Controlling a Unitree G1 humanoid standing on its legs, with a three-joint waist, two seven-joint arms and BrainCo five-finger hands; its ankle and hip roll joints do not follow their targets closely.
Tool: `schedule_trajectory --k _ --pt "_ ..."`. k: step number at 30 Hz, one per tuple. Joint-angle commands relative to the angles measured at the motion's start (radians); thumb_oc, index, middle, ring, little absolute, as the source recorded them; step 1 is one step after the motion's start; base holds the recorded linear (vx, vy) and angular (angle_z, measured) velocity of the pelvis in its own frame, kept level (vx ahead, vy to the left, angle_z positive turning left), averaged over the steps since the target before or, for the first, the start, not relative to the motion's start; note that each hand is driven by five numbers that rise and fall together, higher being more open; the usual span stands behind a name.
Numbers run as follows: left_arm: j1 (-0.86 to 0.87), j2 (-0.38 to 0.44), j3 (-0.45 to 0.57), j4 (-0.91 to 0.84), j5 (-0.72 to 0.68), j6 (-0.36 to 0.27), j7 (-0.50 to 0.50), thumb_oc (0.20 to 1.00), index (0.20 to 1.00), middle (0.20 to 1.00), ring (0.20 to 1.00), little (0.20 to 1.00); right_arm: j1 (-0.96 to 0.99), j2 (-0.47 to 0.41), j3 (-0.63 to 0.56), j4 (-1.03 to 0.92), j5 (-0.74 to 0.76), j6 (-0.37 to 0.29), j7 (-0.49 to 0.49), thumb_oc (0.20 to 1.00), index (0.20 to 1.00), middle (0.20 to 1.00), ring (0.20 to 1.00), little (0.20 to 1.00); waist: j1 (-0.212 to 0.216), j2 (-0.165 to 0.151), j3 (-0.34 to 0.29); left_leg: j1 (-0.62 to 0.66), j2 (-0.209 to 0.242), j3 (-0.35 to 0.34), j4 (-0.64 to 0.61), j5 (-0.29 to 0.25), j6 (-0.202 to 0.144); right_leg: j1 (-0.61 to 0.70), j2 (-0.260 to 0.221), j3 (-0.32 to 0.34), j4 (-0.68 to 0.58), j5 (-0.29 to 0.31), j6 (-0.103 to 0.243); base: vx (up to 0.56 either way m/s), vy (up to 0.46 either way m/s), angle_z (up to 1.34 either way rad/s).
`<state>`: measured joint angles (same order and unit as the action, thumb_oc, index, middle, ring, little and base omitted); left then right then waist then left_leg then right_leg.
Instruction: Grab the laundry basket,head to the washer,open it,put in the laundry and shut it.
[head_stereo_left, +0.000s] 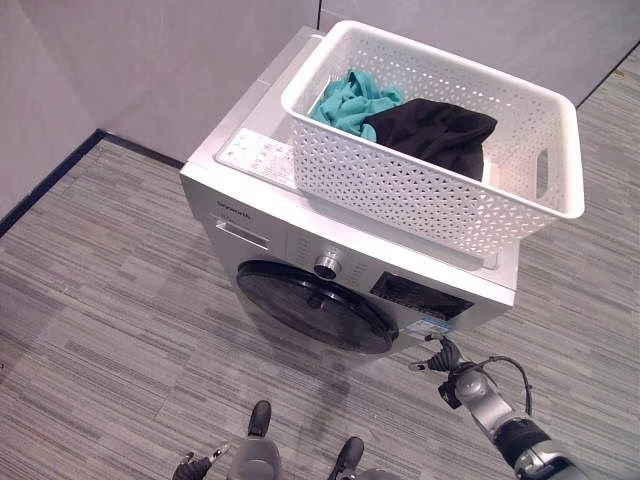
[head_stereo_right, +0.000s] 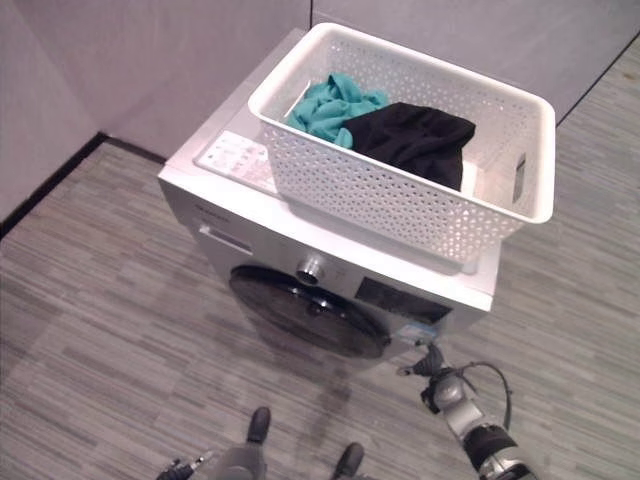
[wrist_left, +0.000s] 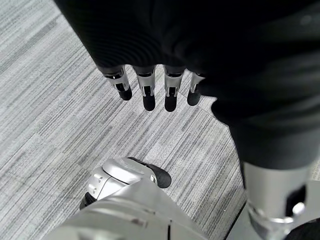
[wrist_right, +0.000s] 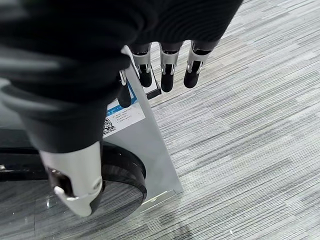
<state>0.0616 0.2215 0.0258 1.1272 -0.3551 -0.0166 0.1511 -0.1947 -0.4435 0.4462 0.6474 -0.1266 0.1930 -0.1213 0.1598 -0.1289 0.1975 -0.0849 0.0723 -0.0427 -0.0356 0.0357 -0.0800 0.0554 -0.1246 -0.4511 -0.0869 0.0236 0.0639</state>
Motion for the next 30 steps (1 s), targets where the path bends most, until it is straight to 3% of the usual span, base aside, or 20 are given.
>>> schedule_trajectory --k 1,8,13,24,30 --pt "-0.012 0.033 -0.055 0.07 -0.01 -0.018 0.017 1.0 1.0 1.0 1.0 1.0 0.011 0.201 0.157 -0.189 0.022 -0.112 0.137 1.0 1.0 1.0 1.0 1.0 0.077 -0.037 -0.037 0.025 0.011 -0.006 0.092 -0.125 0.083 -0.034 -0.163 0.018 0.063 0.021 0.082 0.0 0.062 -0.09" --pt "-0.026 0.063 -0.01 0.098 0.002 -0.022 0.012 1.0 1.0 1.0 1.0 1.0 0.165 0.133 0.054 -0.227 -0.027 -0.105 0.161 1.0 1.0 1.0 1.0 1.0 0.034 -0.031 -0.009 0.101 -0.003 0.037 0.072 -0.139 0.109 -0.076 -0.189 0.069 0.194 -0.001 0.097 0.01 0.083 -0.22" --pt "-0.013 0.054 -0.003 0.085 0.003 -0.027 0.001 1.0 1.0 1.0 1.0 1.0 0.247 0.088 -0.04 -0.156 -0.106 -0.103 0.149 1.0 1.0 1.0 1.0 1.0 0.009 -0.01 0.001 0.105 -0.01 0.044 0.069 -0.138 0.109 -0.072 -0.193 0.06 0.167 0.004 0.101 0.01 -0.011 -0.02" --pt "0.001 0.02 -0.054 0.041 -0.007 -0.038 -0.009 1.0 1.0 1.0 1.0 1.0 0.109 0.069 -0.059 -0.056 -0.144 -0.095 0.057 1.0 1.0 1.0 1.0 1.0 0.014 0.041 -0.024 0.025 -0.016 0.017 0.055 -0.113 0.095 -0.079 -0.186 0.018 0.09 0.014 0.095 0.0 -0.016 -0.01" --pt "0.019 0.012 -0.117 -0.059 -0.033 -0.057 -0.001 1.0 1.0 1.0 1.0 1.0 -0.106 0.086 0.04 -0.027 -0.203 -0.094 0.004 1.0 1.0 1.0 1.0 1.0 0.062 0.068 0.046 -0.063 -0.037 -0.02 0.125 -0.116 0.097 -0.098 -0.195 0.001 0.087 0.027 0.089 -0.07 0.007 0.28"
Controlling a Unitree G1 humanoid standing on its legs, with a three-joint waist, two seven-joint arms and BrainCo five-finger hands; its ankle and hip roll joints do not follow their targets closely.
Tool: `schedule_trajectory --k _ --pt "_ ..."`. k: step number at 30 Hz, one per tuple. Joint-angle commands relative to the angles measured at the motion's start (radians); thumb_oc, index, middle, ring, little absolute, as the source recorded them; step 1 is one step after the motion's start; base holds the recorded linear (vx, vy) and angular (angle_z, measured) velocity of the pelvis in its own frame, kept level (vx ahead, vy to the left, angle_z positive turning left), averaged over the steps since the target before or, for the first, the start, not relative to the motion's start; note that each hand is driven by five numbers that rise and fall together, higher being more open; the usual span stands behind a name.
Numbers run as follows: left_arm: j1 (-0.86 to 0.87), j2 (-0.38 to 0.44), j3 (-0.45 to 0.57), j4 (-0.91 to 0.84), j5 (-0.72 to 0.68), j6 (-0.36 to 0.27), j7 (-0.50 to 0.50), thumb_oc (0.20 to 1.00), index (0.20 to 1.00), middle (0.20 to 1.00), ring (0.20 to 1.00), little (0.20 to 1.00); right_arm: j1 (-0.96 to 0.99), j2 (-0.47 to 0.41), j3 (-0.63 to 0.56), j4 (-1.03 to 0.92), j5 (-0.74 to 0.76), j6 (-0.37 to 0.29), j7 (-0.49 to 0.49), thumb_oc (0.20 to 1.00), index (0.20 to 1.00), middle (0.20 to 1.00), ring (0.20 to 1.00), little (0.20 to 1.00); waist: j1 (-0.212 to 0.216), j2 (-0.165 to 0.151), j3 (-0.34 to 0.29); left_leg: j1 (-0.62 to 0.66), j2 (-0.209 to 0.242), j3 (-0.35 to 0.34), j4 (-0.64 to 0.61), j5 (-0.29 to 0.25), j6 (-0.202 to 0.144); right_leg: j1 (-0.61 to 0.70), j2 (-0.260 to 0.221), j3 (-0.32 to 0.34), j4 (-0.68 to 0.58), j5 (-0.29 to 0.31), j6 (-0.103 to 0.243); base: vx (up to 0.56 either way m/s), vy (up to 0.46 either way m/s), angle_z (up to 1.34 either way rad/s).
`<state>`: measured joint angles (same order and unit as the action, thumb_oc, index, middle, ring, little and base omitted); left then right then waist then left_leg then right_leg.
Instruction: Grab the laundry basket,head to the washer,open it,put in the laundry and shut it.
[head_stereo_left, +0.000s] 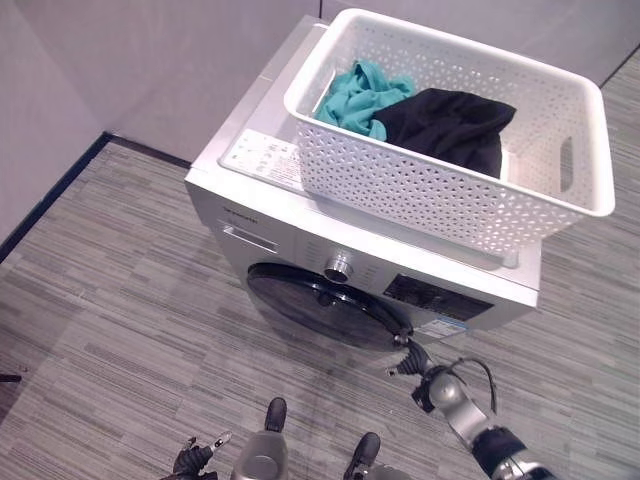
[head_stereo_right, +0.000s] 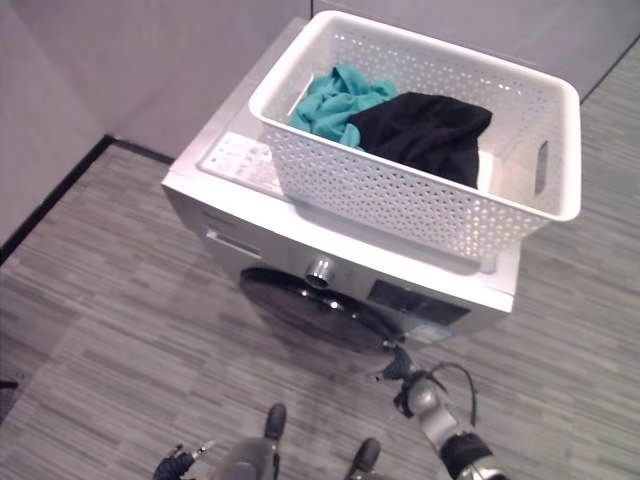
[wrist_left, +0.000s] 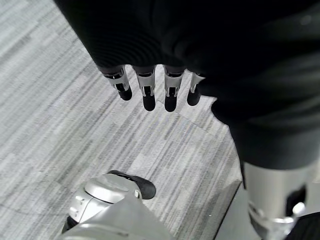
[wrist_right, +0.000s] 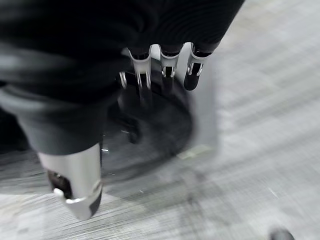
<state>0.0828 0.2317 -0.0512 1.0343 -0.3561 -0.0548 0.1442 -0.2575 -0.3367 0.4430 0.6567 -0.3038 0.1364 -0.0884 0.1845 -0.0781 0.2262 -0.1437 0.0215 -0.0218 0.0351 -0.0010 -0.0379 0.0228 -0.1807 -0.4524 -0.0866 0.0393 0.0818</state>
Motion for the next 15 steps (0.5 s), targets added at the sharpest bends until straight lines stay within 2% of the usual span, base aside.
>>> schedule_trajectory --k 1,5,10,14,15 --pt "-0.003 0.002 -0.04 0.033 -0.032 -0.018 0.006 1.0 1.0 1.0 1.0 1.0 -0.044 -0.021 0.044 -0.036 -0.026 -0.037 -0.029 1.0 1.0 1.0 1.0 1.0 0.037 0.017 0.017 -0.005 0.014 -0.041 0.056 -0.08 0.055 -0.065 -0.139 0.002 0.087 0.011 0.071 -0.07 0.0 0.09" --pt "-0.003 0.001 -0.042 0.034 -0.049 -0.021 0.004 1.0 1.0 1.0 1.0 1.0 -0.106 -0.016 0.071 -0.036 -0.044 -0.038 -0.04 1.0 1.0 1.0 1.0 1.0 0.049 0.024 0.047 -0.032 0.011 -0.047 0.083 -0.082 0.055 -0.075 -0.14 0.002 0.094 0.01 0.066 -0.04 -0.001 0.09" --pt "-0.006 0.003 -0.018 0.047 -0.071 -0.021 0.005 1.0 1.0 1.0 1.0 1.0 -0.117 -0.047 0.084 -0.131 -0.054 -0.042 -0.016 1.0 1.0 1.0 1.0 1.0 0.045 0.022 0.064 -0.05 0.015 -0.045 0.099 -0.084 0.05 -0.085 -0.141 0.005 0.102 0.007 0.06 -0.01 -0.006 0.02" --pt "-0.007 0.005 0.015 0.077 -0.066 -0.015 0.001 1.0 1.0 1.0 1.0 1.0 -0.033 -0.125 0.011 -0.302 -0.06 -0.049 0.006 1.0 1.0 1.0 1.0 1.0 0.02 0.002 0.056 -0.038 0.022 -0.032 0.094 -0.091 0.049 -0.086 -0.136 0.017 0.1 0.008 0.06 0.02 -0.001 -0.02" --pt "-0.008 0.009 0.028 0.081 -0.06 -0.013 -0.003 1.0 1.0 1.0 1.0 1.0 0.027 -0.165 -0.041 -0.374 -0.06 -0.054 0.01 1.0 1.0 1.0 1.0 1.0 0.008 -0.011 0.048 -0.028 0.026 -0.025 0.09 -0.097 0.052 -0.09 -0.135 0.024 0.101 0.009 0.062 0.04 -0.002 -0.05"
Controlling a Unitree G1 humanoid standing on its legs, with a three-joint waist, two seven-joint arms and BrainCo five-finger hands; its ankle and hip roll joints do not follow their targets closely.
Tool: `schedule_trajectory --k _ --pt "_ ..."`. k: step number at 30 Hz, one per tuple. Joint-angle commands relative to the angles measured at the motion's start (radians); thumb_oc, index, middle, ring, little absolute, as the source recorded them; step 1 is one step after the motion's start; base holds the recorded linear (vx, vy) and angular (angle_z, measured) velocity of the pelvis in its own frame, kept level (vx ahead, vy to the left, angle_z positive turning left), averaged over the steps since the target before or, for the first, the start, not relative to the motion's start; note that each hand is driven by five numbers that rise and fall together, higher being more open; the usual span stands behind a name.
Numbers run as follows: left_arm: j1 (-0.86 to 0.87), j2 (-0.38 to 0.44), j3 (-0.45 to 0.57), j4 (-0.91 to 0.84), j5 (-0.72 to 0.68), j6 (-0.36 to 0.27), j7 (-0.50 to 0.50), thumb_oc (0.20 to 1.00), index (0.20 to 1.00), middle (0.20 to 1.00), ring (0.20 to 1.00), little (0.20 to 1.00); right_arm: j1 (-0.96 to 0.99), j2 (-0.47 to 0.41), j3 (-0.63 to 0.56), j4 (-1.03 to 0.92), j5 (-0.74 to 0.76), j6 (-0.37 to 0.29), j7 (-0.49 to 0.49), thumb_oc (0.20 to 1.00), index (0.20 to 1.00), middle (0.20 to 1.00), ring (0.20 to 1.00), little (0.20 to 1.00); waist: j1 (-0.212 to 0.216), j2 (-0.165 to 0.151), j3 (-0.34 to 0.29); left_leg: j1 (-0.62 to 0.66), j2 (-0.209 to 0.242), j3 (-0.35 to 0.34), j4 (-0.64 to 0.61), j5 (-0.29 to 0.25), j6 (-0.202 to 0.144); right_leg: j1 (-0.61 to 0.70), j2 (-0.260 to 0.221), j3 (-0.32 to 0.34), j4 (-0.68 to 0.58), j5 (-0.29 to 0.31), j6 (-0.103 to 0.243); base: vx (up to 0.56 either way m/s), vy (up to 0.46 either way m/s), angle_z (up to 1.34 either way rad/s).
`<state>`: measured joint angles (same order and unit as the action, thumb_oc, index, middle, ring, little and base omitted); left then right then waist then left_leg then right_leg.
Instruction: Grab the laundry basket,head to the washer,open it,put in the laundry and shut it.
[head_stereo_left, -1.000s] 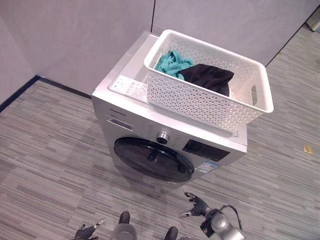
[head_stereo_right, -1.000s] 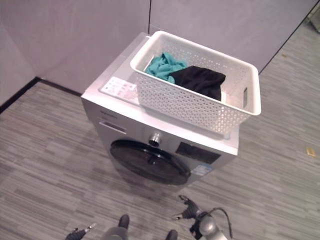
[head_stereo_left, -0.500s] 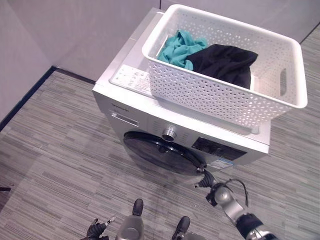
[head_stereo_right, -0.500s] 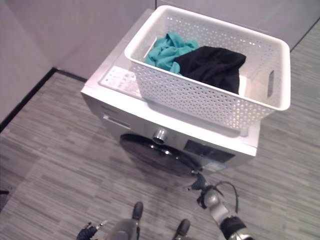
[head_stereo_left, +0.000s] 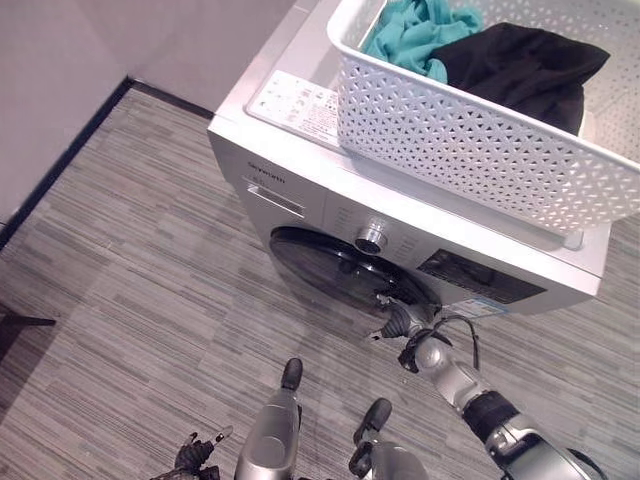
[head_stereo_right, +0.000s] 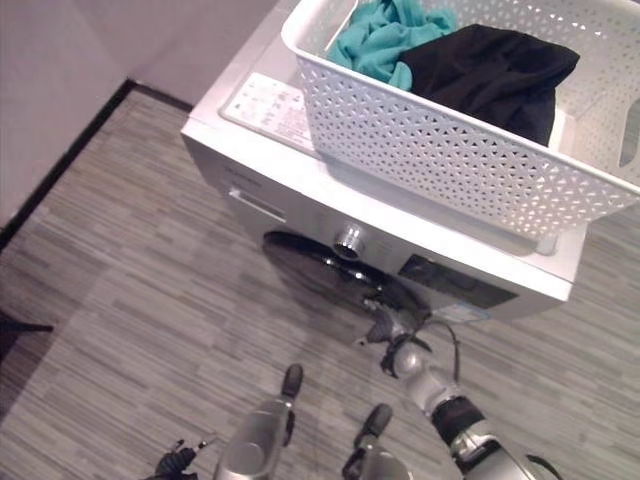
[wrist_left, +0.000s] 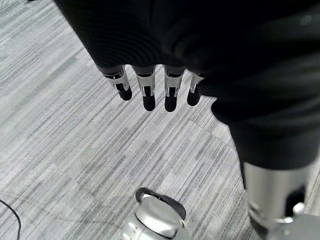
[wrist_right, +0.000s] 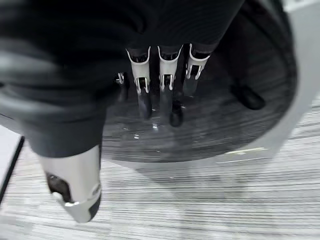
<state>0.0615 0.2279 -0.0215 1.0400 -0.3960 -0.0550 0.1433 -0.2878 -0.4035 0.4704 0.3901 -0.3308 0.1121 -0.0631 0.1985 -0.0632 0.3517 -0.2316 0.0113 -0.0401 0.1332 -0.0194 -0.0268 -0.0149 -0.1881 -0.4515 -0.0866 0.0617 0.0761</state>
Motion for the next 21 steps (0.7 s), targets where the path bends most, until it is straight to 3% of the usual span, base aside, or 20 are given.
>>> schedule_trajectory --k 1,3,11,21 --pt "0.013 0.012 -0.002 0.075 -0.02 -0.013 -0.002 1.0 1.0 1.0 1.0 1.0 0.06 -0.099 -0.07 -0.109 -0.034 -0.029 -0.014 1.0 1.0 1.0 1.0 1.0 -0.004 -0.025 -0.078 0.061 0.036 -0.006 -0.008 -0.078 0.041 -0.052 -0.128 0.024 0.102 -0.014 0.068 0.04 -0.003 -0.06" --pt "0.007 0.015 0.009 0.069 -0.02 -0.013 -0.01 1.0 1.0 1.0 1.0 1.0 0.138 -0.143 -0.159 -0.201 -0.031 -0.033 -0.013 1.0 1.0 1.0 1.0 1.0 -0.023 -0.039 -0.086 0.071 0.039 0.004 -0.009 -0.087 0.042 -0.054 -0.126 0.032 0.104 -0.014 0.07 0.03 -0.001 -0.16" --pt "0.011 0.021 0.024 0.025 -0.043 -0.01 -0.033 1.0 1.0 1.0 1.0 1.0 0.29 -0.186 -0.317 -0.304 -0.019 -0.032 0.003 1.0 1.0 1.0 1.0 1.0 -0.049 -0.051 -0.096 0.085 0.047 0.008 -0.013 -0.091 0.04 -0.05 -0.119 0.033 0.106 -0.019 0.07 0.01 -0.006 -0.13" --pt "0.019 0.022 0.023 0.026 -0.038 -0.014 -0.038 1.0 1.0 1.0 1.0 1.0 0.225 -0.151 -0.267 -0.246 -0.007 -0.041 -0.011 1.0 1.0 1.0 1.0 1.0 -0.027 -0.046 -0.087 0.08 0.041 0.001 -0.02 -0.085 0.042 -0.051 -0.118 0.028 0.094 -0.014 0.071 0.0 0.0 0.0"
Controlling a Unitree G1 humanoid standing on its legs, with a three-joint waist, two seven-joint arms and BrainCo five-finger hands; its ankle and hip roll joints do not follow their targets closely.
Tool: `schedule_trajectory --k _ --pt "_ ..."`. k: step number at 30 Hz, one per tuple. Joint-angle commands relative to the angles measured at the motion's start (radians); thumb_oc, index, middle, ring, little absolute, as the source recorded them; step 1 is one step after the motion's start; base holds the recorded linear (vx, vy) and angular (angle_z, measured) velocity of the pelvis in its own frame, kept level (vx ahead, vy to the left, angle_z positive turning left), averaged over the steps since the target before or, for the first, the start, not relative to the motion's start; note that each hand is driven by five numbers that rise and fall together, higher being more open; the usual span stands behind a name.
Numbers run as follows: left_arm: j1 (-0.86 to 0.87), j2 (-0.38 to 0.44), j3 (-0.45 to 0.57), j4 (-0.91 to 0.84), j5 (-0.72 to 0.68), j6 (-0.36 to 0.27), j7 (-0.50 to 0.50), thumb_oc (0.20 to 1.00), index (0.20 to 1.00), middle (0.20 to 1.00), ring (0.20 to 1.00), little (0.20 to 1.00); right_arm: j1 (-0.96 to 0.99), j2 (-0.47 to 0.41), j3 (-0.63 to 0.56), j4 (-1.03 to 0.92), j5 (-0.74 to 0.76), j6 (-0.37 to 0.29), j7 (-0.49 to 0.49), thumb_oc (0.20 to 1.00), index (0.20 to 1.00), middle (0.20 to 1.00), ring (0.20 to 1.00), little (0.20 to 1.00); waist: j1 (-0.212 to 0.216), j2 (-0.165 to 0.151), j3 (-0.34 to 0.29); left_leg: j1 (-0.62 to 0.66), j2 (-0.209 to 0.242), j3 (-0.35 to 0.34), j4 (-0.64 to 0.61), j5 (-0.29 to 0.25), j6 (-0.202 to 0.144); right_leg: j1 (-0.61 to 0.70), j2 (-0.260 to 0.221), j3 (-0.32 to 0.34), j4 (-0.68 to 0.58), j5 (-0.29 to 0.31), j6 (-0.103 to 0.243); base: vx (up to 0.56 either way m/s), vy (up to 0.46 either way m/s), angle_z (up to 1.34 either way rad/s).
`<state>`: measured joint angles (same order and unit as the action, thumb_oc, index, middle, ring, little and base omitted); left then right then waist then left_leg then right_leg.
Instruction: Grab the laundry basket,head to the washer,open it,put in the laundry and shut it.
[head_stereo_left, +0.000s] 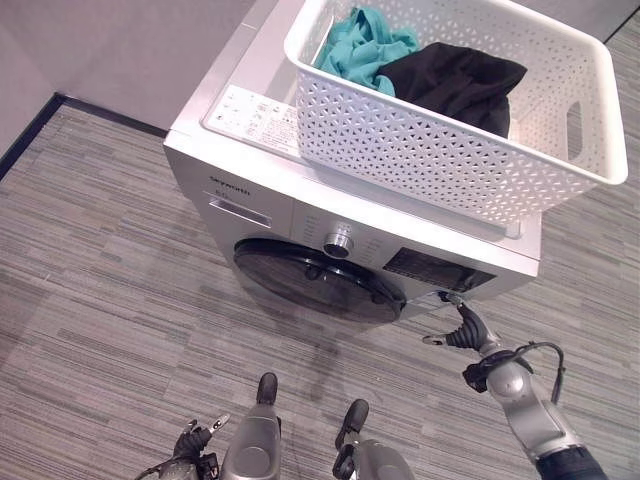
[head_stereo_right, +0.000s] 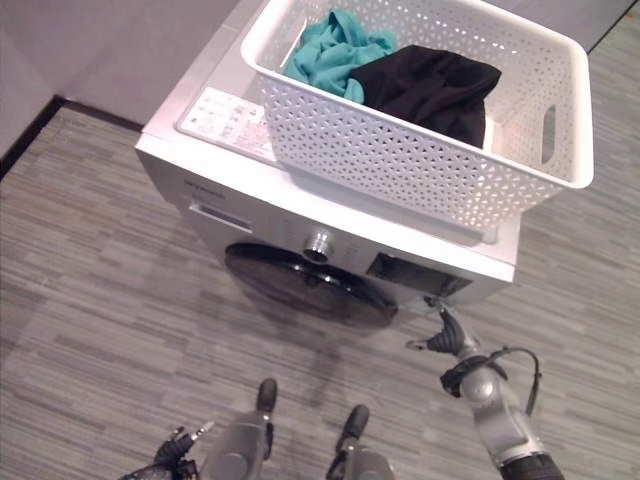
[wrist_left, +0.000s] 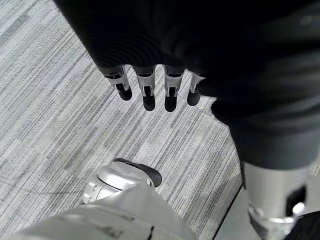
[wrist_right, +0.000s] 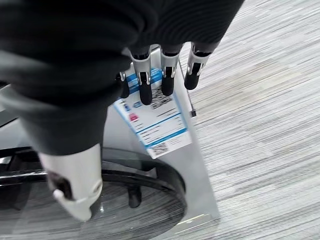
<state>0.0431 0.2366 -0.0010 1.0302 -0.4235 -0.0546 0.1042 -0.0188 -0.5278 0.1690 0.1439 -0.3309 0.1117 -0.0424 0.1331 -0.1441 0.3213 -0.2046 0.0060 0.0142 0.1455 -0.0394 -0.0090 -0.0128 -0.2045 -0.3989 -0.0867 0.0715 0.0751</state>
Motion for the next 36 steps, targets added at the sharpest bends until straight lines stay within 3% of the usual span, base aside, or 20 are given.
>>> schedule_trajectory --k 1,8,9,10,11,20,25,26,29,30,36 --pt "0.038 0.013 0.004 0.037 -0.012 -0.014 0.002 1.0 1.0 1.0 1.0 1.0 -0.05 -0.021 0.043 0.004 -0.006 -0.041 -0.032 1.0 1.0 1.0 1.0 1.0 0.041 0.036 -0.055 0.051 0.045 -0.055 -0.033 -0.064 0.023 -0.053 -0.102 -0.026 0.093 -0.023 0.071 -0.01 -0.002 0.07" --pt "0.043 0.005 0.005 0.067 -0.023 -0.02 0.012 1.0 1.0 1.0 1.0 1.0 -0.104 0.041 0.132 0.107 0.016 -0.045 -0.05 1.0 1.0 1.0 1.0 1.0 0.063 0.047 -0.038 0.033 0.037 -0.076 -0.038 -0.051 0.023 -0.051 -0.105 -0.046 0.087 -0.022 0.07 0.0 0.0 0.11" --pt "0.044 0.002 0.003 0.07 -0.024 -0.021 0.015 1.0 1.0 1.0 1.0 1.0 -0.112 0.051 0.151 0.129 0.013 -0.043 -0.054 1.0 1.0 1.0 1.0 1.0 0.07 0.055 -0.039 0.042 0.046 -0.084 -0.04 -0.068 0.017 -0.043 -0.095 -0.038 0.088 -0.037 0.077 -0.01 0.007 0.05" --pt "0.043 0.002 0.002 0.069 -0.024 -0.022 0.014 1.0 1.0 1.0 1.0 1.0 -0.115 0.051 0.151 0.132 0.014 -0.045 -0.056 1.0 1.0 1.0 1.0 1.0 0.068 0.051 -0.034 0.031 0.037 -0.079 -0.037 -0.05 0.022 -0.05 -0.104 -0.049 0.086 -0.022 0.069 0.05 -0.015 0.05" --pt "0.047 -0.002 -0.005 0.059 -0.029 -0.027 0.016 1.0 1.0 1.0 1.0 1.0 -0.132 0.065 0.178 0.178 0.016 -0.046 -0.061 1.0 1.0 1.0 1.0 1.0 0.078 0.062 -0.029 0.039 0.044 -0.091 -0.038 -0.068 0.017 -0.041 -0.095 -0.043 0.089 -0.036 0.077 -0.02 0.01 0.05" --pt "0.045 -0.016 -0.063 -0.02 -0.085 -0.05 0.032 1.0 1.0 1.0 1.0 1.0 -0.29 0.137 0.314 0.3 0.038 -0.057 -0.091 1.0 1.0 1.0 1.0 1.0 0.114 0.103 0.015 -0.032 0.018 -0.129 -0.028 -0.039 0.016 -0.071 -0.111 -0.067 0.088 -0.024 0.077 -0.04 0.009 0.08" --pt "0.023 -0.028 -0.113 -0.021 -0.092 -0.053 0.046 1.0 1.0 1.0 1.0 1.0 -0.405 0.273 0.446 0.409 0.11 -0.067 -0.081 1.0 1.0 1.0 1.0 1.0 0.137 0.132 0.038 -0.065 0.008 -0.152 -0.029 -0.019 0.013 -0.094 -0.12 -0.078 0.099 -0.025 0.072 -0.06 0.016 0.05" --pt "0.008 -0.038 -0.131 -0.01 -0.101 -0.054 0.056 1.0 1.0 1.0 1.0 1.0 -0.447 0.355 0.507 0.468 0.186 -0.079 -0.067 1.0 1.0 1.0 1.0 1.0 0.149 0.14 0.048 -0.078 0.006 -0.158 -0.029 -0.012 0.011 -0.107 -0.122 -0.077 0.102 -0.022 0.07 -0.07 0.017 0.05" --pt "0.003 -0.041 -0.138 -0.005 -0.108 -0.053 0.059 1.0 1.0 1.0 1.0 1.0 -0.466 0.394 0.536 0.494 0.222 -0.088 -0.063 1.0 1.0 1.0 1.0 1.0 0.153 0.139 0.053 -0.083 0.007 -0.157 -0.029 -0.009 0.01 -0.112 -0.121 -0.075 0.102 -0.021 0.069 -0.04 0.0 0.01" --pt "-0.007 -0.051 -0.158 -0.003 -0.127 -0.054 0.066 1.0 1.0 1.0 1.0 1.0 -0.497 0.462 0.597 0.548 0.3 -0.096 -0.05 1.0 1.0 1.0 1.0 1.0 0.165 0.142 0.065 -0.094 0.008 -0.158 -0.027 -0.003 0.007 -0.12 -0.12 -0.074 0.1 -0.016 0.066 -0.06 -0.018 -0.01" --pt "-0.017 -0.059 -0.204 0.001 -0.16 -0.051 0.083 1.0 1.0 1.0 1.0 1.0 -0.528 0.572 0.693 0.648 0.508 -0.103 -0.024 1.0 1.0 1.0 1.0 1.0 0.195 0.14 0.078 -0.111 0.018 -0.18 -0.041 0.02 -0.009 -0.123 -0.111 -0.092 0.087 -0.014 0.063 -0.04 -0.043 -0.01"
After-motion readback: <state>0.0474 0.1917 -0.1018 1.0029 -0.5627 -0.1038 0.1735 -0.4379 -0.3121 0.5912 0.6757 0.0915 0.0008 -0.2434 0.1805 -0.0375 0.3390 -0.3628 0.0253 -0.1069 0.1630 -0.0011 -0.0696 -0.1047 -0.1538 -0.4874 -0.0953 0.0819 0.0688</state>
